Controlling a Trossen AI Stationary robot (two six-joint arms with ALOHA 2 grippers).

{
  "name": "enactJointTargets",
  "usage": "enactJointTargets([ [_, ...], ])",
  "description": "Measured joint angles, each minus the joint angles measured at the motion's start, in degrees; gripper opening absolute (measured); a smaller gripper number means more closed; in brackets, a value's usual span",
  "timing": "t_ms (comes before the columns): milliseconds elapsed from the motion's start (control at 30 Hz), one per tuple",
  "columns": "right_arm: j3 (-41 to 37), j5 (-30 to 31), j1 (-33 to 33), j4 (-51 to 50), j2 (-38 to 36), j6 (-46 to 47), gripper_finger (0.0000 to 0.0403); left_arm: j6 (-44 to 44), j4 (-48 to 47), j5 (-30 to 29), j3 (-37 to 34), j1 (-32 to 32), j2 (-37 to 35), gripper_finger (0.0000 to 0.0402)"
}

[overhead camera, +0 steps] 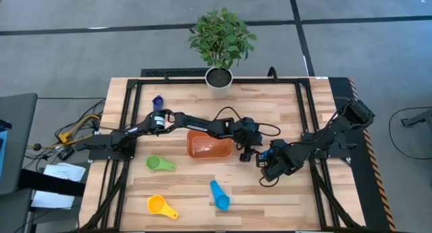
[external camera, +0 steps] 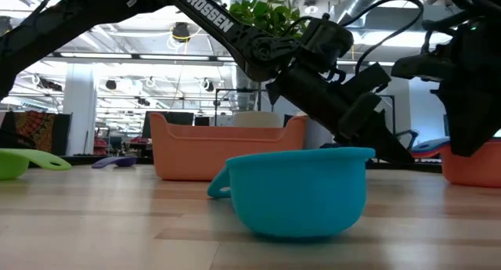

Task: Nest measuring cups in basket
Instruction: Stack the blue measuring cup on top of the red measuring cup, then stack the yellow measuring cup on top of the blue measuring cup

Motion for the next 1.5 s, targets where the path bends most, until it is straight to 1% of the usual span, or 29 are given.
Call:
enactJointTargets([
  [133, 0.0, -0.04, 0.13, 0.22, -0.57, 0.02, 0.0058, -1.09, -0.63, 0.11, 0.13, 0.04, -0.09, 0.0176],
  [200, 0.07, -0.08, 0.27, 0.24, -1.46, 0.04, 0.0058, -0.85, -4.15, 0.12, 1.54, 0.17, -0.09, 0.0176],
  [267, 0.07, -0.52, 0.71, 0.1, -3.25, 0.05, 0.0058, 0.6, -9.83, -0.5, 4.25, 0.32, -0.09, 0.0176],
  [367, 0.76, -0.09, 1.62, -1.52, -7.11, 0.08, 0.0058, 3.15, -18.15, -3.28, 8.76, 0.58, -0.15, 0.0176],
  [500, 3.51, 2.23, 2.76, -9.62, -12.69, 0.03, 0.0058, 4.5, -27.48, -6.3, 15.82, 0.93, -0.17, 0.0176],
  [633, 5.66, 6.37, 3.25, -15.76, -17.96, -2.07, 0.0058, 0.85, -39.48, -9.03, 24.39, 1.48, -0.18, 0.0176],
  [733, 5.99, 9.0, 3.07, -16.68, -21.33, -5.48, 0.0058, -3.63, -48.02, -10.5, 29.93, 2.29, -0.22, 0.0176],
  [767, 5.99, 9.94, 2.97, -16.7, -22.25, -6.72, 0.0058, -4.79, -49.56, -11.31, 30.05, 2.67, -0.7, 0.0176],
  [867, 5.99, 11.69, 2.5, -16.63, -24.43, -11.17, 0.0058, -8.85, -54.48, -13.24, 27.32, 3.79, -3.75, 0.0176],
  [967, 5.99, 12.07, 1.91, -16.58, -26.21, -15.72, 0.0058, -11.15, -62.8, -13.98, 26.9, 4.35, -6.02, 0.0176],
  [1100, 5.99, 12.39, 1.57, -16.36, -27.44, -21.35, 0.0058, -11.67, -71.47, -17.12, 26.82, 1.83, -9.52, 0.0176],
  [1167, 5.99, 13.37, 1.58, -16.42, -27.75, -23.56, 0.0058, -12.02, -73.93, -18.92, 26.84, 0.31, -11.53, 0.0176],
  [1233, 5.99, 14.13, 1.58, -16.15, -27.89, -25.48, 0.0058, -13.59, -76.49, -19.47, 26.84, -1.02, -13.32, 0.0176],
  [1367, 5.99, 15.0, 1.58, -14.73, -27.91, -30.1, 0.0058, -16.49, -78.01, -16.65, 26.84, -4.0, -14.99, 0.0176],
  [1500, 5.99, 14.81, 1.97, -12.05, -27.89, -34.7, 0.0058, -15.04, -77.98, -13.08, 26.72, -10.25, -14.99, 0.0176],
])
